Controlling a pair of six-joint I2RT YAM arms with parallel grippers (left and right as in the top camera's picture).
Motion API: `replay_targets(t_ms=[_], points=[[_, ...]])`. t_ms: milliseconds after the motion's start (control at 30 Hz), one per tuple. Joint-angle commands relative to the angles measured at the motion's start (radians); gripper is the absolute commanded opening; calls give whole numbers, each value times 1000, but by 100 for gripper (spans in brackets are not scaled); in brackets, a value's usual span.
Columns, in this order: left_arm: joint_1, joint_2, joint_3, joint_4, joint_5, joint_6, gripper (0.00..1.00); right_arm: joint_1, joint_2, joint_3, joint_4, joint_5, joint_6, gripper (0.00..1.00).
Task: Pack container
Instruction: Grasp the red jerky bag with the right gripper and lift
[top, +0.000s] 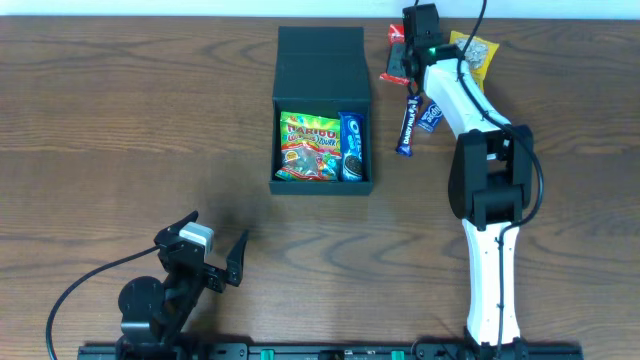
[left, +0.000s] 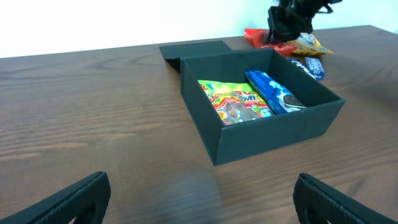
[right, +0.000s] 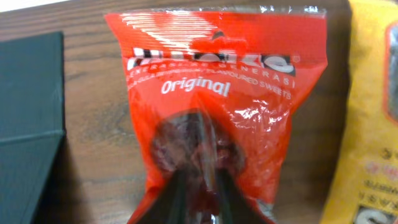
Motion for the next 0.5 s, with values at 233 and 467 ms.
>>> replay_targets(t_ms=[233, 467], points=[[6, -6, -5, 1, 7, -8, 95, 26, -39, 470, -439, -2, -105, 1], [6, -6, -5, 1, 7, -8, 95, 37, -328, 401, -590, -108, -116, 2]])
